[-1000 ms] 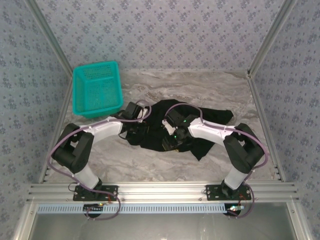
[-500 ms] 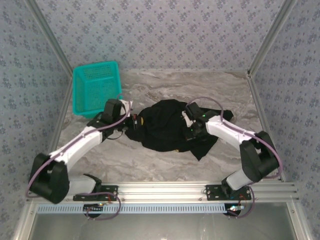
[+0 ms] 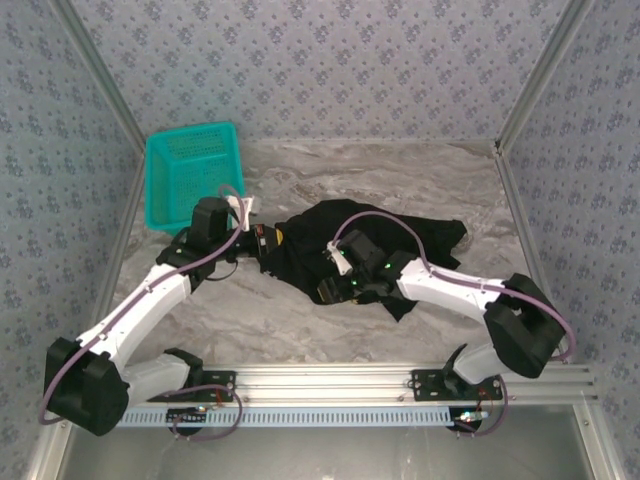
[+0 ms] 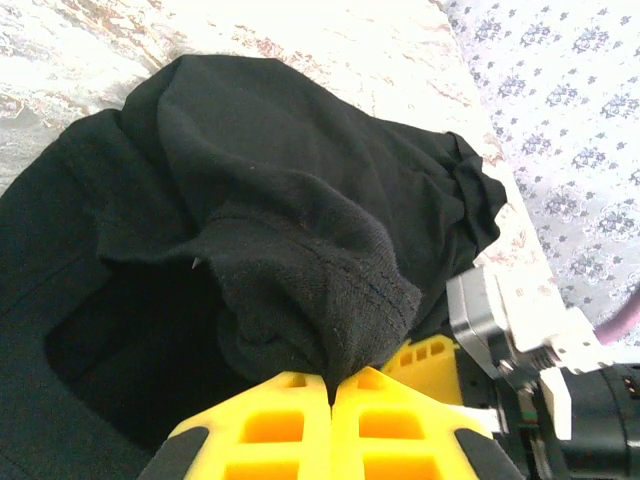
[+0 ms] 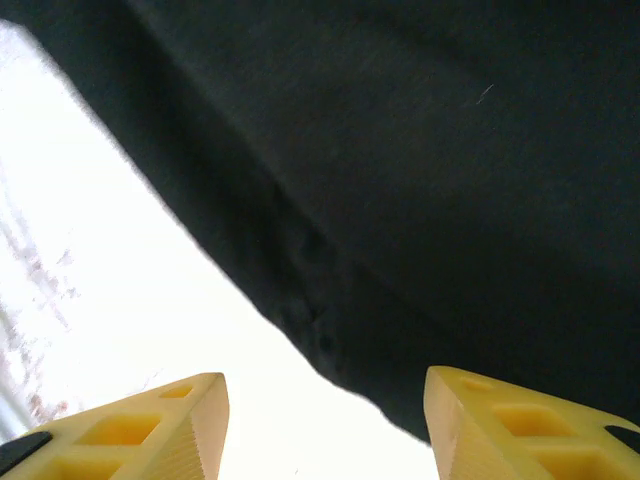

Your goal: Fold the inside-out t-shirt

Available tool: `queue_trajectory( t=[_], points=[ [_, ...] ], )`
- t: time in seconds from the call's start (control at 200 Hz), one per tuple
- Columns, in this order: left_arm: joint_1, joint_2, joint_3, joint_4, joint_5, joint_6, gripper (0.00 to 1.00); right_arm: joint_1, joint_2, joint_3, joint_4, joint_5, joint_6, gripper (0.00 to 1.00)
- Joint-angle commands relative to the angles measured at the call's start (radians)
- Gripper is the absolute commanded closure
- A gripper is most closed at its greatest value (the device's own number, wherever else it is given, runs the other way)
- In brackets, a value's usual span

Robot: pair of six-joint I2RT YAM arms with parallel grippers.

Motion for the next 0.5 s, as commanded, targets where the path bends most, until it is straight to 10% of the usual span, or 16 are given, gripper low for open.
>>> queue_trajectory(
  t=[0.0, 0.24, 0.38, 0.495],
  points=[
    [0.006, -0.012, 0.027, -0.002, 0.012, -0.003, 1.00, 0.007, 0.056, -0.003, 0.099, 0.063, 0.037, 0.43],
    [0.008, -0.025, 0.024, -0.014, 0.005, 0.005, 1.00, 0.036, 0.194, 0.061, 0.155, 0.145, 0.003, 0.45],
    [0.008, -0.028, 0.016, -0.047, -0.029, 0.024, 1.00, 0.009, 0.159, 0.056, 0.145, 0.177, 0.003, 0.89],
    [0.009, -0.039, -0.007, -0.123, -0.195, 0.044, 1.00, -0.058, -0.006, -0.025, 0.130, -0.017, -0.015, 1.00]
  ],
)
